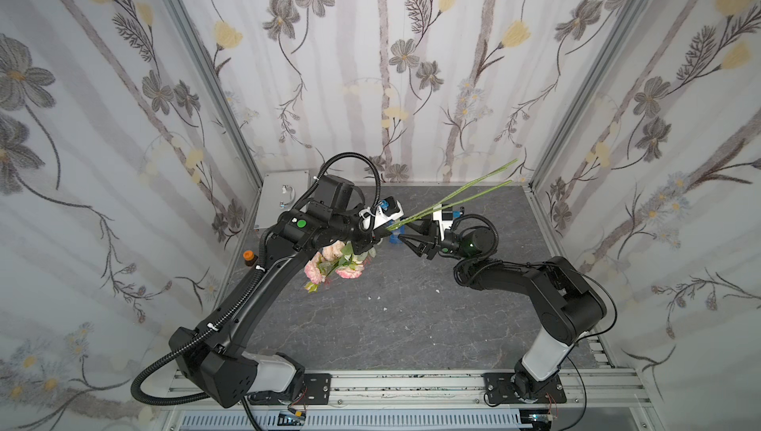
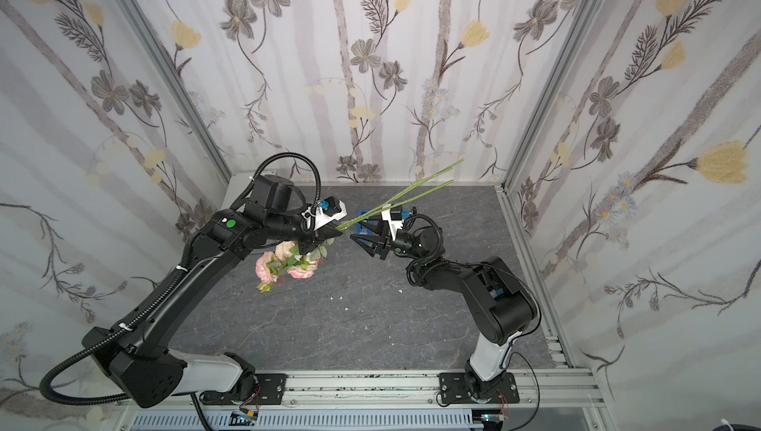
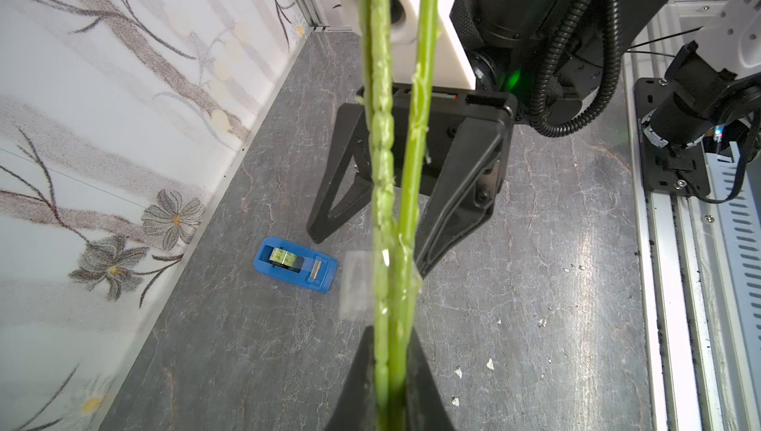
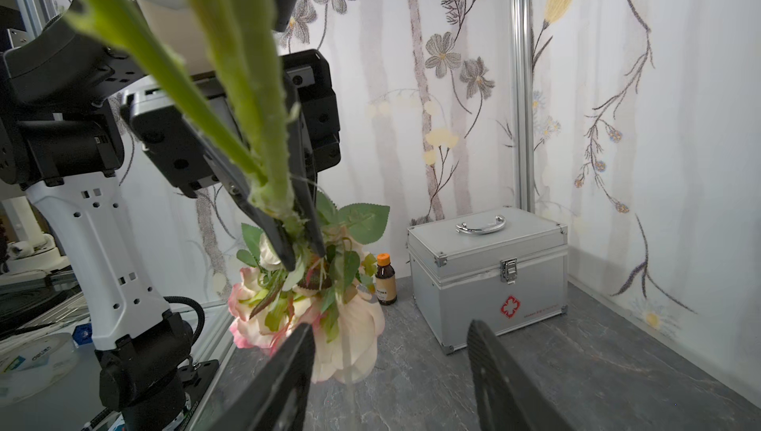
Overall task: Wrap bouquets with tape
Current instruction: Wrap the tape around the bouquet.
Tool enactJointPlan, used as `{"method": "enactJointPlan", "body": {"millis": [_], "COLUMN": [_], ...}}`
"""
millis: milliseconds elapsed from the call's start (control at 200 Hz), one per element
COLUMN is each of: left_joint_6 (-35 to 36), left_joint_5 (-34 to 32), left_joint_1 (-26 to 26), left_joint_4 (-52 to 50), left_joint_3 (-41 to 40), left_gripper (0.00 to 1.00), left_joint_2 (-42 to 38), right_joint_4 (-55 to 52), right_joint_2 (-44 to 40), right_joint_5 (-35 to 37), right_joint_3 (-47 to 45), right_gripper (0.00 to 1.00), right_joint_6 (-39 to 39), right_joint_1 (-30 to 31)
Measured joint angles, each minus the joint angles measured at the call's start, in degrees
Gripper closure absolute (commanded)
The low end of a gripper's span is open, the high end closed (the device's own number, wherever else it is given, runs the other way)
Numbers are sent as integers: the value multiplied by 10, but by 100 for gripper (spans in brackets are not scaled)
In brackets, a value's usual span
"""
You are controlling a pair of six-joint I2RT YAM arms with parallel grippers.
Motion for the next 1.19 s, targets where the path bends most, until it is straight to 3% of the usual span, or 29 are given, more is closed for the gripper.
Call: {"method": "enactJointPlan", "body": {"millis": [295, 395, 500, 610, 899, 1194], "left_joint_6": [0, 1, 1, 1, 3, 19], "left_joint_5": [-5, -8, -17, -33, -92, -119], "left_joint_1": [0, 0, 0, 1, 4, 3], "left_joint_4": [0, 0, -1, -3, -21, -50], "left_joint_3": [11, 11, 11, 9, 9, 12], "left_gripper": [100, 100, 100, 100, 100, 100], "left_joint_2": [9, 9, 9, 14, 48, 74], "right_joint_4": [-77, -127, -163, -185, -265, -428], "right_joint_2": [1, -5, -21, -46, -140, -182], "right_joint_5": [-14, -12, -6, 3, 18, 74], "right_joint_3": [9, 20, 18, -3, -60, 30], "right_gripper": [51, 67, 78, 100, 100, 100], "right_joint_6": [-28, -59, -85, -107, -158, -197], "right_joint_1": [20, 23, 23, 24, 41, 45]}}
